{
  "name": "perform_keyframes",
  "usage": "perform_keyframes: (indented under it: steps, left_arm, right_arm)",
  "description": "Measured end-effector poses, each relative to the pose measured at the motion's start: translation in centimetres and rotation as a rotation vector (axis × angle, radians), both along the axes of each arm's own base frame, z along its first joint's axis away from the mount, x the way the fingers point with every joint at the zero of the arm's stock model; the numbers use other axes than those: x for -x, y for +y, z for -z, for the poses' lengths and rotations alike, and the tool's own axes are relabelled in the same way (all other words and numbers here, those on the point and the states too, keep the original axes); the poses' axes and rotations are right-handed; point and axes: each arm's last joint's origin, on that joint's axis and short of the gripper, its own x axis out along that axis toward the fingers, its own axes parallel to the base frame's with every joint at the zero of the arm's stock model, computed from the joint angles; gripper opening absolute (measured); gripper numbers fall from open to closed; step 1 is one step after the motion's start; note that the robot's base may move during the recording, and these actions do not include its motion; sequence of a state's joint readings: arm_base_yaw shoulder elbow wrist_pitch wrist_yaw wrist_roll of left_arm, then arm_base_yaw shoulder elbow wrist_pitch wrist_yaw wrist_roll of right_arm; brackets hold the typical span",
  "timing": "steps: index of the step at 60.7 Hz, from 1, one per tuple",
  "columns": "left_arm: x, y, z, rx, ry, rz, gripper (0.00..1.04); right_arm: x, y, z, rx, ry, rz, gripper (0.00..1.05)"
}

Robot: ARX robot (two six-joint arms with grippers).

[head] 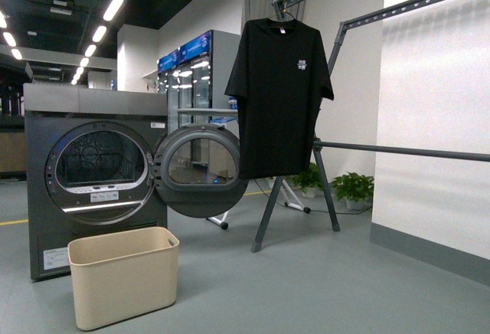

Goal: Move hamper under clothes hanger

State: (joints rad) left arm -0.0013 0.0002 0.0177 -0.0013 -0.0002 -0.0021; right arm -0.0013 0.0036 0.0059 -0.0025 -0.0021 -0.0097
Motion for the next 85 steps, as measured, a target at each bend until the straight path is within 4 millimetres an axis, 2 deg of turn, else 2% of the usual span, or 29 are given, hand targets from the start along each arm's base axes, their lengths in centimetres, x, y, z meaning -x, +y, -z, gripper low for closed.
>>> perform_keyframes:
  steps: [85]
  left_arm:
    - [0.0,0.0,0.0,0.0,0.0,0.0,0.98]
  right_arm:
    - [0.0,0.0,0.01,0.0,0.001,0.0,0.97]
